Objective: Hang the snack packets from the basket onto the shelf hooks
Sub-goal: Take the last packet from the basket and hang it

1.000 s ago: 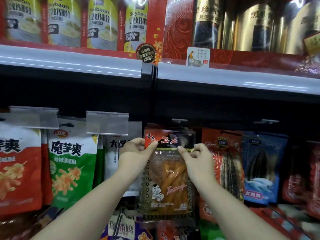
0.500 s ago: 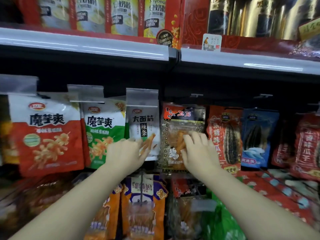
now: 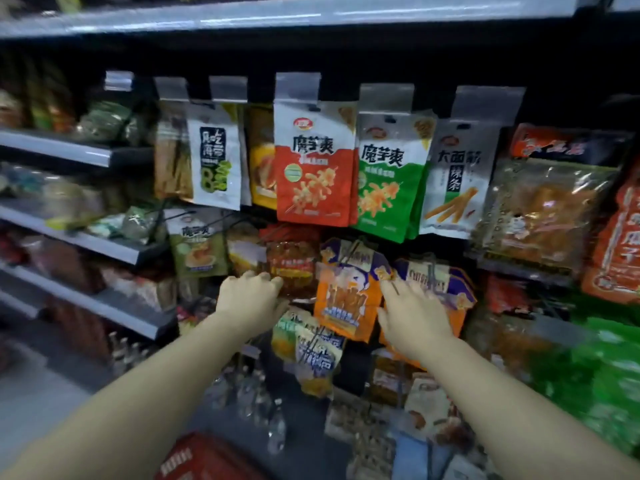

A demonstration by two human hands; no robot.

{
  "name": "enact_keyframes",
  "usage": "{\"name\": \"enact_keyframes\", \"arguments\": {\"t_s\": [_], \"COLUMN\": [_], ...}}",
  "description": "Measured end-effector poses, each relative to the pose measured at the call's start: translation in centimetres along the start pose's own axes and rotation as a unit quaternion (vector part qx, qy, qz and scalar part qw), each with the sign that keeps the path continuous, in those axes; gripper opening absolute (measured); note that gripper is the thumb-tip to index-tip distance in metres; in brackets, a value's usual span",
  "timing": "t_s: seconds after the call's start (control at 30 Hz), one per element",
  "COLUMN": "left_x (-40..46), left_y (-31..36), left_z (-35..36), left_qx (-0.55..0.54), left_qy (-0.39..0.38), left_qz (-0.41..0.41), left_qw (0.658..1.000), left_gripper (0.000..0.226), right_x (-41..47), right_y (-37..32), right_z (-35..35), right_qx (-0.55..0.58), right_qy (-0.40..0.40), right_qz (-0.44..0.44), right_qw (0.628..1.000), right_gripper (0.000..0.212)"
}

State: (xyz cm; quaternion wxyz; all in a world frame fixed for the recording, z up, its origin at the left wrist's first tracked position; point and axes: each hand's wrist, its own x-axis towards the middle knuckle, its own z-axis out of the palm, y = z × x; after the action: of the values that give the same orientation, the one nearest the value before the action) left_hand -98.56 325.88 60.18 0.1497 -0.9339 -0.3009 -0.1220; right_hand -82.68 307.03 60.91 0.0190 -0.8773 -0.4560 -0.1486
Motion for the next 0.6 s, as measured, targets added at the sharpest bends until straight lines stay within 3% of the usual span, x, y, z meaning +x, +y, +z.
{"name": "enact_keyframes", "arguments": {"t_s": [0.17, 0.33, 0.6], "left_x": [-4.3, -6.3, -8.0], "left_y": [-6.0, -12.0, -18.9], "left_z": [4.5, 11.4, 24.5], "left_qx": [-0.007, -0.011, -0.056], "left_qy": [-0.055, -0.097, -0.207], "left_qz": [-0.004, 0.015, 0.085], "left_qw": [0.998, 0.995, 0.973], "left_gripper": [0.04, 0.042, 0.039], "right_x": [-0.2, 0.5, 2.7], "right_y": [-7.4, -15.8, -27.3], "right_z": [3.6, 8.2, 18.0], "right_qx": [0.009, 0.028, 0.047], "right_qy": [-0.042, -0.064, -0.19], "right_qz": [-0.032, -0.054, 0.016], "right_qw": [0.999, 0.996, 0.981], "right_gripper": [0.04, 0.046, 0.043]}}
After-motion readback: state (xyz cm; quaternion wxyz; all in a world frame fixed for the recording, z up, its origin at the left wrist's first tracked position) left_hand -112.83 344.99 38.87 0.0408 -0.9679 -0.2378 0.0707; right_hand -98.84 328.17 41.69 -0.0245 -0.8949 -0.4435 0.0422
